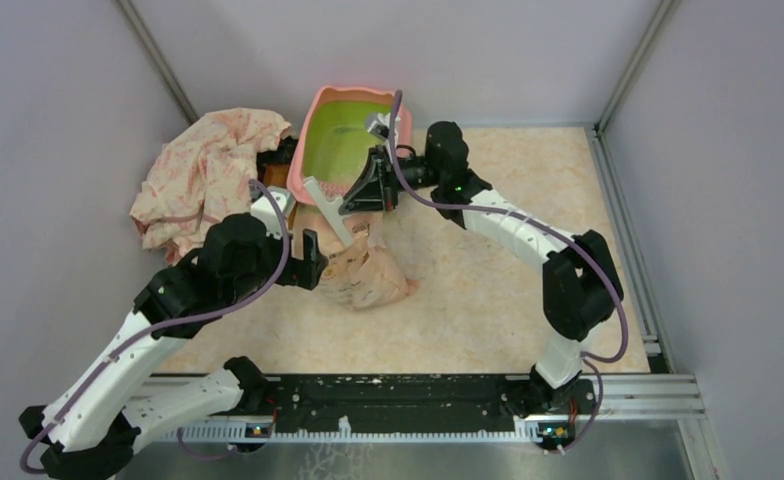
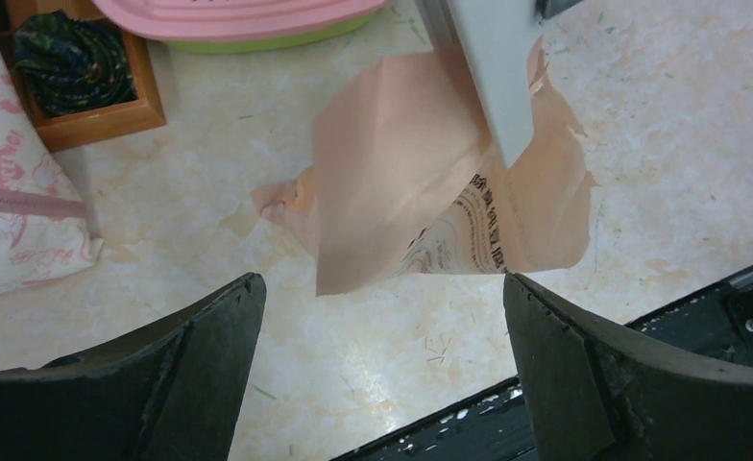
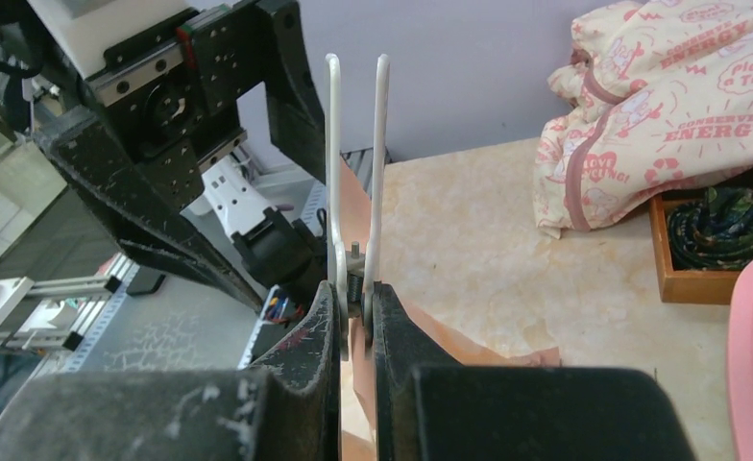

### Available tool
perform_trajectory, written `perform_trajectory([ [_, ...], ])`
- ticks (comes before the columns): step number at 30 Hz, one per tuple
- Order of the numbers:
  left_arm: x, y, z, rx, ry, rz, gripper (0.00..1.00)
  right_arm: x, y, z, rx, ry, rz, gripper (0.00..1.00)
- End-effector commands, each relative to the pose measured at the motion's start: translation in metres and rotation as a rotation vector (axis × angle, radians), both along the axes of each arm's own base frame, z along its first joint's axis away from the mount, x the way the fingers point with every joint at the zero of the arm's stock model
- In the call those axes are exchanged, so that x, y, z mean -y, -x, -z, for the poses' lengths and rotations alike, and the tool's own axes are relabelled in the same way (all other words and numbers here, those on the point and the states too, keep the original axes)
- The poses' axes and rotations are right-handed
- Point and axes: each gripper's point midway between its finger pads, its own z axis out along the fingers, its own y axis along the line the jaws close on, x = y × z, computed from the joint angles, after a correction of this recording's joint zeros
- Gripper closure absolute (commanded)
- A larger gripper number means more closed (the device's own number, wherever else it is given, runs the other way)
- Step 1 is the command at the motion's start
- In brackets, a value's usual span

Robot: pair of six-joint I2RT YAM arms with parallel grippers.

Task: Fill the litter box with clean litter
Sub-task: Clamp the cat litter bag at the center of the board.

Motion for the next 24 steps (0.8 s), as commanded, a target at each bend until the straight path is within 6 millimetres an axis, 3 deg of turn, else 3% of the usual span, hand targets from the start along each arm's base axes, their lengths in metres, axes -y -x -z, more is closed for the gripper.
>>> perform_trajectory([
  [1, 0.030, -0.005, -0.019, 0.067, 0.108, 0.116, 0.02, 0.017, 0.029, -0.036, 0.133, -0.078, -0.048, 1.00],
  [4, 0.049, -0.004, -0.018, 0.058, 0.123, 0.206, 0.02, 0.022, 0.034, -0.035, 0.135, -0.077, -0.045, 1.00],
  [10, 0.053, -0.014, -0.013, 0.069, 0.104, 0.245, 0.06, 0.029, 0.032, -0.028, 0.132, -0.077, -0.015, 1.00],
  [17, 0.029, -0.029, 0.016, 0.013, 0.074, 0.225, 0.48, 0.027, 0.019, -0.030, 0.127, -0.096, 0.064, 1.00],
  [22, 0.022, -0.037, 0.013, 0.003, 0.066, 0.184, 0.75, 0.026, 0.009, -0.032, 0.120, -0.113, 0.132, 1.00],
  [24, 0.019, -0.043, 0.008, 0.001, 0.072, 0.165, 0.78, 0.026, 0.005, -0.035, 0.118, -0.125, 0.158, 1.00],
])
